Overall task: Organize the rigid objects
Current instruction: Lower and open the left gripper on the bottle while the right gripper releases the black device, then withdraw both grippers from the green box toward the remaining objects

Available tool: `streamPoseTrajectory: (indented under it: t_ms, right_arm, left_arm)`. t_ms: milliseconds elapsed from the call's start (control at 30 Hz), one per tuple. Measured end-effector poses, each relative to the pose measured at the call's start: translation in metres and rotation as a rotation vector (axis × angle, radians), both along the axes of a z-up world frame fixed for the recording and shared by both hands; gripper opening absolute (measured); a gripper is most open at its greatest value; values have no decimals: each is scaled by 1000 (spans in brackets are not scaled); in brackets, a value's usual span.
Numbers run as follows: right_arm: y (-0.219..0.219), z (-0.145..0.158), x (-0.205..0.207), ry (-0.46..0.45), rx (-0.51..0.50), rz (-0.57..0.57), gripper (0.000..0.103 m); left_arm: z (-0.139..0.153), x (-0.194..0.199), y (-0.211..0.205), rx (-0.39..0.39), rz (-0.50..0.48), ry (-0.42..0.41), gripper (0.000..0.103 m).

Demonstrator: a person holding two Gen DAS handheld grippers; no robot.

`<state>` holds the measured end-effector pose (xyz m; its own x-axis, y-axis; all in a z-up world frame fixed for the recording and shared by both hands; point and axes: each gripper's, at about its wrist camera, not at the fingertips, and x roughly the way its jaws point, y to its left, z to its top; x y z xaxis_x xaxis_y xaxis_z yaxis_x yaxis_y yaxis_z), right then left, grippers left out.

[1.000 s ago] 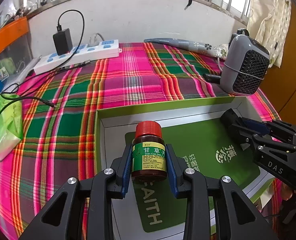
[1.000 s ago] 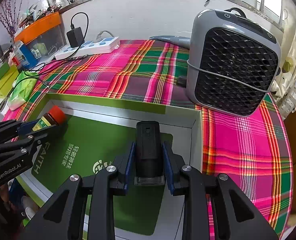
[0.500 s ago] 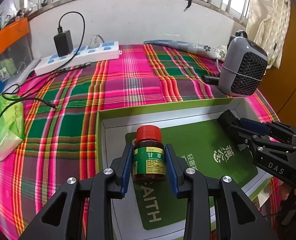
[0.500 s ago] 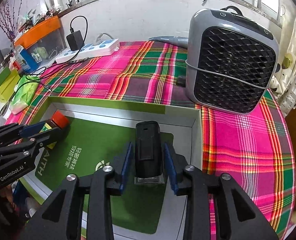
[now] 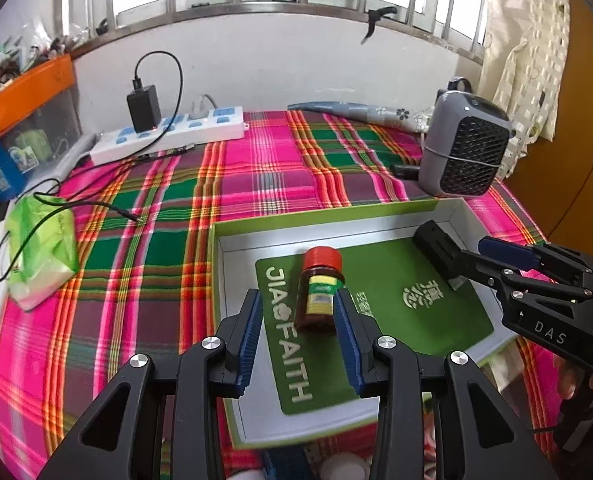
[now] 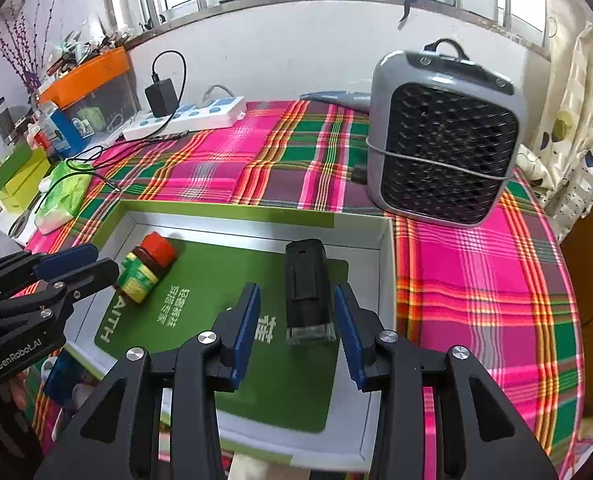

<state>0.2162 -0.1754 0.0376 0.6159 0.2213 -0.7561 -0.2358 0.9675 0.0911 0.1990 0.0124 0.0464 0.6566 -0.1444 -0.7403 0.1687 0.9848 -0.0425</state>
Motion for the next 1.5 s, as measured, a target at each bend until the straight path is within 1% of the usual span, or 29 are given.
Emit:
streamPoseTrajectory:
  t_ms: [367, 700, 1000, 1100, 1200, 1267, 1500]
  right_arm:
    - [0, 14, -32, -33, 19, -11, 41]
    - [-3, 16, -64, -47, 44, -17, 41]
    - [-13, 11, -94, -49, 73, -27, 41]
    - [-14, 7, -101, -44, 80, -25, 41]
    - [-14, 5, -108, -40, 94, -21, 43]
    - [-14, 4, -114, -43, 98, -15, 51]
    - [-8, 1, -129, -40, 102, 9, 51]
  left_arm:
    - [9, -35, 3, -8, 8, -24, 36]
    - [14, -68, 12, -29, 21, -48, 36]
    - [14, -100, 35, -68, 57, -63, 36]
    - [11, -112, 41, -83, 46, -64, 36]
    - [7, -120, 45, -98, 43, -47, 37]
    - [5, -126, 45, -106, 35, -42, 38]
    - [-6, -143, 39, -107, -24, -23, 38]
